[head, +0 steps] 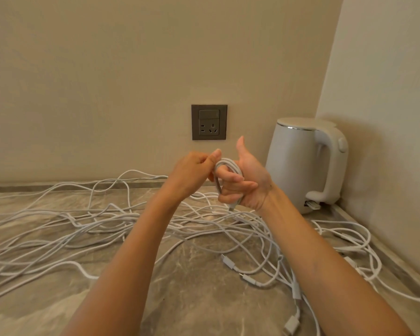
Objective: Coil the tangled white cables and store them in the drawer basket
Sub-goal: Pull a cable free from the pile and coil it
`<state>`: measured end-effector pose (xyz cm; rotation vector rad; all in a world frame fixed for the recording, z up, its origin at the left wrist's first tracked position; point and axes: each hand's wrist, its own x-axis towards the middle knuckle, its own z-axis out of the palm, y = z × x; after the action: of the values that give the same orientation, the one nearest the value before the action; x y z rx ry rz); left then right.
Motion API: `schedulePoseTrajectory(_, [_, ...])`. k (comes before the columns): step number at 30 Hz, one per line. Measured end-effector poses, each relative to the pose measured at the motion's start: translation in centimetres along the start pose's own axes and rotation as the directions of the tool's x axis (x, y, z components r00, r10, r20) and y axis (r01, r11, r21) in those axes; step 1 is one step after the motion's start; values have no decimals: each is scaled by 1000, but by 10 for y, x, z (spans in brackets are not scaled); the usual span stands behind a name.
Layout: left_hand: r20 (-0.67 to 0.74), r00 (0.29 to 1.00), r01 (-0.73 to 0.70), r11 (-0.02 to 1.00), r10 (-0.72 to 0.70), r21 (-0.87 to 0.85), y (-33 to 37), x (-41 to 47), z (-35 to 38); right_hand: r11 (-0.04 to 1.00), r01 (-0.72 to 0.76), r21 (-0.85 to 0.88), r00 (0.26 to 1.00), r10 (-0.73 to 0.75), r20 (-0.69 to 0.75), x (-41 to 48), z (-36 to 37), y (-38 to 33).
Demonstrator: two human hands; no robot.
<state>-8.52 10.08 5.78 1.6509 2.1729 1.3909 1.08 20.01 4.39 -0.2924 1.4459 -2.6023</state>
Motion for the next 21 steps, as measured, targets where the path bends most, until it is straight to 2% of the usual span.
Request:
schedulePoseTrajectory(2, [20, 1000, 4, 999, -3, -54, 2, -1, 1, 993, -1, 121, 990, -16, 143, 2, -2, 0])
schedulePoseTrajectory(3, [23, 1000, 2, 998, 0, -70, 3, -1, 1, 989, 10, 146, 986, -34, 165, 2, -3, 1])
schedulePoseTrajectory(7, [74, 996, 48, 990, -39, -130, 2, -1, 3, 982, 48, 184, 980, -82, 184, 5, -2, 6])
schedulePoseTrajectory(10, [42, 999, 22, 995, -18, -94, 1, 1, 5, 972, 34, 234, 969, -89, 230, 5, -6, 7])
schedulePoseTrajectory(12, [9, 1000, -7, 998, 8, -59, 0, 2, 6, 968, 45, 245, 976, -95, 197, 4, -8, 6])
schedulePoseTrajectory(14, [-38, 999, -38, 999, 38, -22, -1, 1, 6, 977, 86, 197, 995, -93, 29, 1, -3, 3])
schedulePoseTrajectory(15, [-64, 996, -58, 998, 57, -12, 0, 0, 5, 982, 113, 153, 988, -95, -121, 0, 1, 2])
schedulePoseTrajectory(17, [-109, 989, -100, 995, 101, 18, 3, -2, 5, 987, 159, 14, 879, -135, -458, -1, 7, 0])
schedulePoseTrajectory(18, [-120, 986, -113, 993, 117, 37, 5, -2, 6, 983, 174, -49, 807, -171, -566, 0, 9, -1])
schedulePoseTrajectory(21, [-119, 985, -119, 990, 128, 80, 8, -2, 11, 971, 170, -167, 645, -237, -726, 5, 13, 0])
